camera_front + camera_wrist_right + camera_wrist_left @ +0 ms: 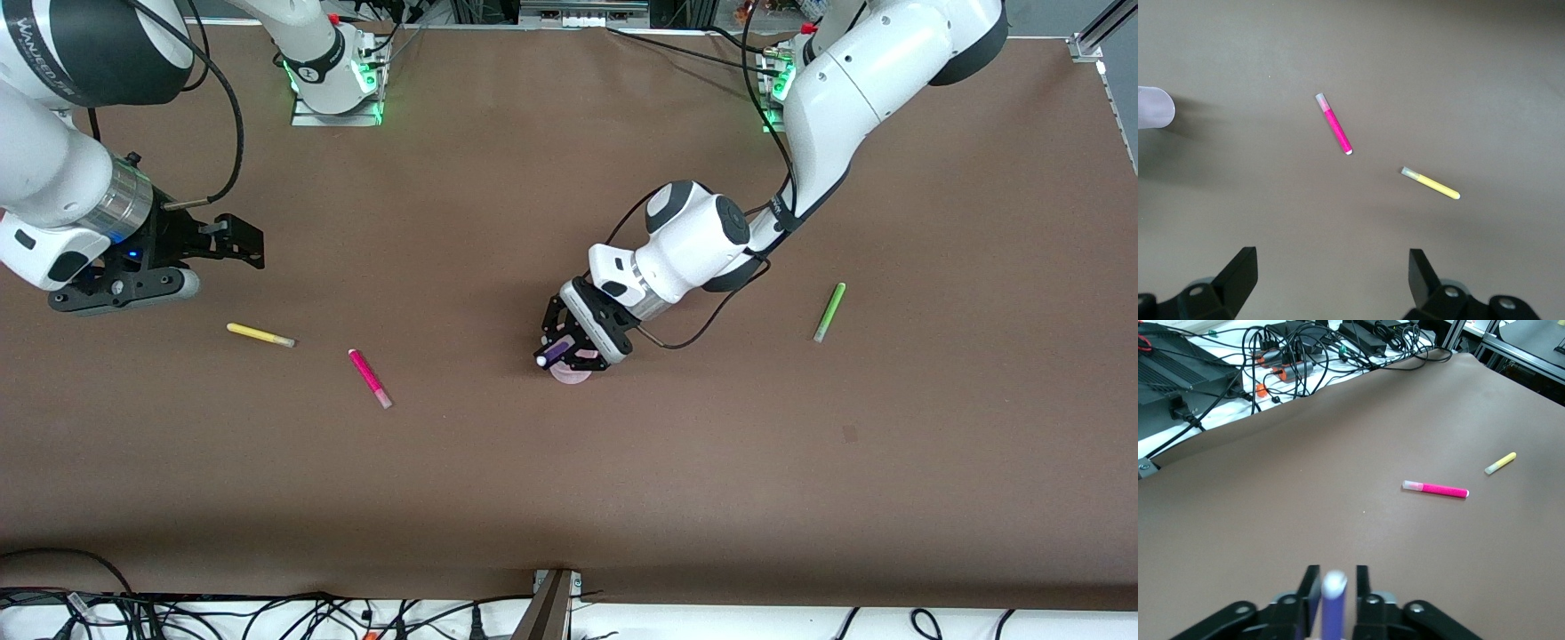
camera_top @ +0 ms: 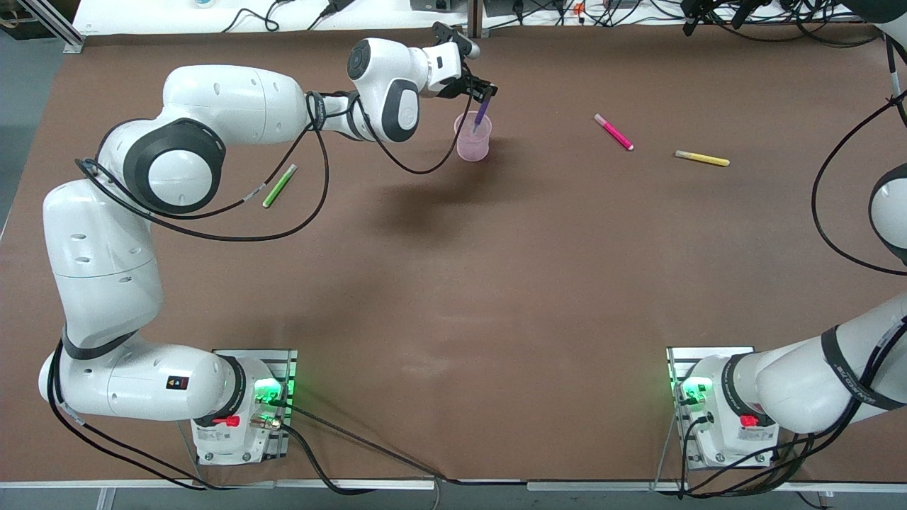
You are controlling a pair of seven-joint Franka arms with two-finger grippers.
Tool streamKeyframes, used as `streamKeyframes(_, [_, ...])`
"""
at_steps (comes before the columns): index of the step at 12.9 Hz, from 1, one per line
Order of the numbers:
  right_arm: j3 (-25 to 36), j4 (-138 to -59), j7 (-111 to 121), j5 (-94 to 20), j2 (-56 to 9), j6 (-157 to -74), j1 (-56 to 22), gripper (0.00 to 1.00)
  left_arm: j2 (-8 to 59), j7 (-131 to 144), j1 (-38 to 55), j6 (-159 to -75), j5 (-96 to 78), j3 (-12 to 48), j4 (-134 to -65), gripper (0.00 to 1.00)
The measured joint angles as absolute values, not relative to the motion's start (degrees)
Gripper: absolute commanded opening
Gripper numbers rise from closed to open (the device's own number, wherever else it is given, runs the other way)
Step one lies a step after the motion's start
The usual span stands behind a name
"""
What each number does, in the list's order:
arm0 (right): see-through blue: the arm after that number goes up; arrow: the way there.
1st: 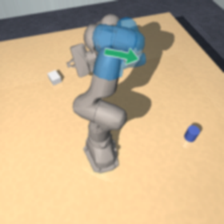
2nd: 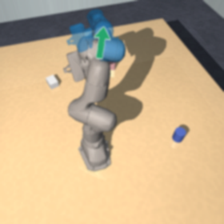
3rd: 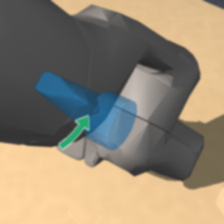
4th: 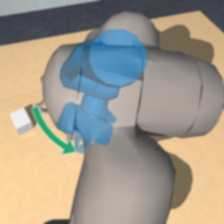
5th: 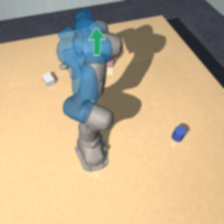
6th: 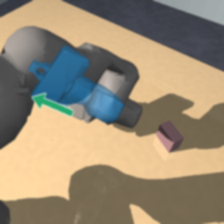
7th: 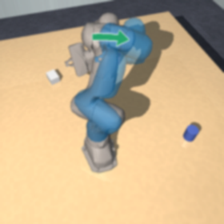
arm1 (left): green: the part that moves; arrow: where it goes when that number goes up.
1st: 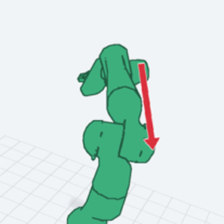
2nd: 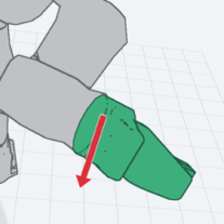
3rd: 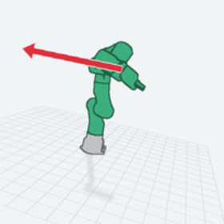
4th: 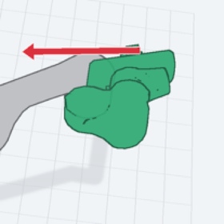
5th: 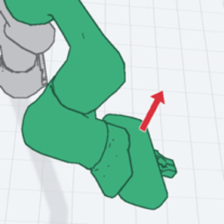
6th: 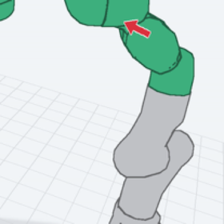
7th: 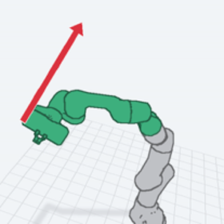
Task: Organize pens into pink holder with both arms
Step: 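Drop the purple marker into the pink holder while the right gripper reaches out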
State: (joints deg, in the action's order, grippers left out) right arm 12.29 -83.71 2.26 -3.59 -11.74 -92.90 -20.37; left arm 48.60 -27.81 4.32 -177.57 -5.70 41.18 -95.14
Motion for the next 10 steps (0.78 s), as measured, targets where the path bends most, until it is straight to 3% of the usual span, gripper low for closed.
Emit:
streamKeyframes(5, [12.3,-83.9,2.2,-3.6,-14.8,-97.6,-20.4,1.00,48.4,-27.7,1.2,-175.4,-5.7,43.4,-95.5,1.00])
streamKeyframes(10, [12.1,-83.9,4.2,-3.6,-20.6,-100.0,-20.6,1.00,46.9,-26.8,-14.2,-155.9,-5.7,56.0,-95.3,1.00])
